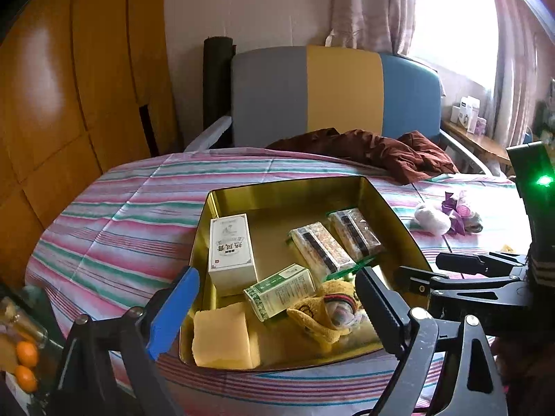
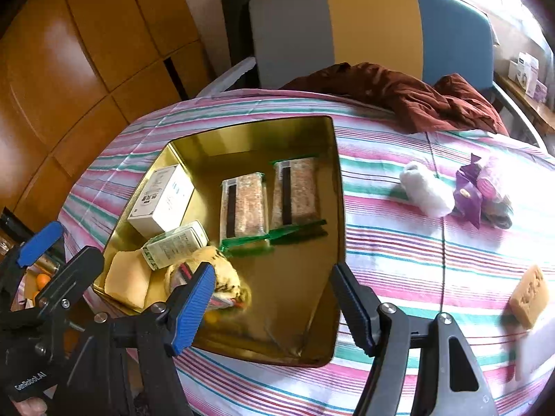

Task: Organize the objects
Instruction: 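Move both tools back toward the yellow sponge and white sponge block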

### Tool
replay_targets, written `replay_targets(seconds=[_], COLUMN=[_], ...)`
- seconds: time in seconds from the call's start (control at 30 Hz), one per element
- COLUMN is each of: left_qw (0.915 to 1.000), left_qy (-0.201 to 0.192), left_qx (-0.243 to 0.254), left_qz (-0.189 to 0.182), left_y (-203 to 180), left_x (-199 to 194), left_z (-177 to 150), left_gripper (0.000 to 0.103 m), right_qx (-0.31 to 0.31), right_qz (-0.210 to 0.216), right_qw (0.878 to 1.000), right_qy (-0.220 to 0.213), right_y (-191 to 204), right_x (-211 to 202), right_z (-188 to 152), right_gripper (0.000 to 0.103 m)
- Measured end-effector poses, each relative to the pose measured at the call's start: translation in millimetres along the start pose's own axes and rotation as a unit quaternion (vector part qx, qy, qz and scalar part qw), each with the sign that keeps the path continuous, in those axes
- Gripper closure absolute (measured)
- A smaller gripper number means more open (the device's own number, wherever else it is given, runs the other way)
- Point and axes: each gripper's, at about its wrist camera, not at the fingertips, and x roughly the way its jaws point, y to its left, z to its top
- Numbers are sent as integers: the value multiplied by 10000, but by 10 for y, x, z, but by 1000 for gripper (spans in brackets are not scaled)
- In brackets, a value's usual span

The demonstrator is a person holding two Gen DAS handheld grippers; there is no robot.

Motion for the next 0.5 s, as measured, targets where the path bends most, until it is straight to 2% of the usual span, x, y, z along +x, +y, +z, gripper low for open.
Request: replay_targets(seconds=[0.5], left_qw=[9991], left_qy=[-10], left_qx=[416], left_qz=[-125], left_y=[-250], left_x=[-45], left_z=[-12], left_gripper=[11], right_qx=[364], right_qz=[-277], right_qw=[9989], right_qy=[-50], right_y=[-407], right_x=[-182], right_z=[-152], right_gripper=[32])
